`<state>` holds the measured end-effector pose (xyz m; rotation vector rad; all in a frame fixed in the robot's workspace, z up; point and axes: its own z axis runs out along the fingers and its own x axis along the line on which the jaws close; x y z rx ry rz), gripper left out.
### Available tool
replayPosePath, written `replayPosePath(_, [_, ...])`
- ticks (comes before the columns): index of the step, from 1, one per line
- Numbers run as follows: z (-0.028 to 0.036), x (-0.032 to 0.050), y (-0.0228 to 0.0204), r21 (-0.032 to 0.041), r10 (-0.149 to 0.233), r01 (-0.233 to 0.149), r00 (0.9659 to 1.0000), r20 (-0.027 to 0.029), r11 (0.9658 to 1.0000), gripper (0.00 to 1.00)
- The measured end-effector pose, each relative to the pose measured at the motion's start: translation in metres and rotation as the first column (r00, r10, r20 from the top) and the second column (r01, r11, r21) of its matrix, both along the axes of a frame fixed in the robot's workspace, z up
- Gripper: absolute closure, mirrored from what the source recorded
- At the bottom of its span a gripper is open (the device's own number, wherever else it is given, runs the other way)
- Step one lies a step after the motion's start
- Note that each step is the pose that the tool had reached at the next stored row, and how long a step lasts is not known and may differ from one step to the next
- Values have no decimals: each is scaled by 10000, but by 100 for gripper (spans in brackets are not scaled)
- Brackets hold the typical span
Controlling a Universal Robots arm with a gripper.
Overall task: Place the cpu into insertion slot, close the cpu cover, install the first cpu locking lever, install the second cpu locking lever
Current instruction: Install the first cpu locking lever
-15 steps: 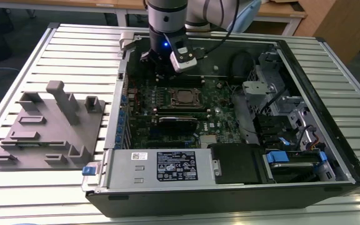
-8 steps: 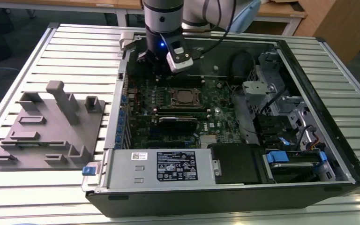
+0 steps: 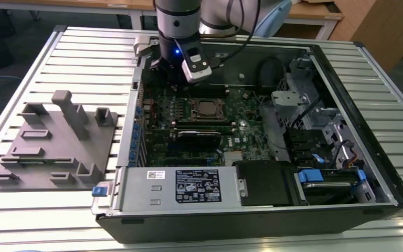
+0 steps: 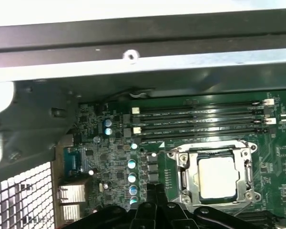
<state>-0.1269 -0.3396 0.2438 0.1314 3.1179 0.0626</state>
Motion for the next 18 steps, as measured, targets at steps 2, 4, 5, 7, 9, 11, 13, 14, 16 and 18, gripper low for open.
replayPosePath(2, [-2, -17, 1, 1, 0, 0, 10000, 1, 10000, 89])
replayPosePath(4, [-3, -24, 2, 0, -1, 1, 10000, 0, 10000, 89])
replayPosePath(5, [-3, -27, 3, 0, -1, 1, 10000, -1, 10000, 89])
replayPosePath(7, [-4, -33, 5, 3, -1, 1, 10000, -3, 10000, 89])
replayPosePath(9, [-4, -36, 6, 20, 1, -1, 10000, -7, 10000, 89])
replayPosePath(11, [-4, -40, 6, 106, 0, 0, 10000, -30, 9999, 89])
replayPosePath(13, [-4, -41, 7, 282, 0, 2, 10000, -75, 9996, 89])
replayPosePath(14, [-4, -41, 6, 388, 1, 3, 9999, -101, 9992, 89])
replayPosePath(16, [-4, -41, 7, 628, 5, 5, 9999, -159, 9980, 89])
replayPosePath(18, [-4, -41, 6, 878, 9, 9, 9998, -206, 9961, 89])
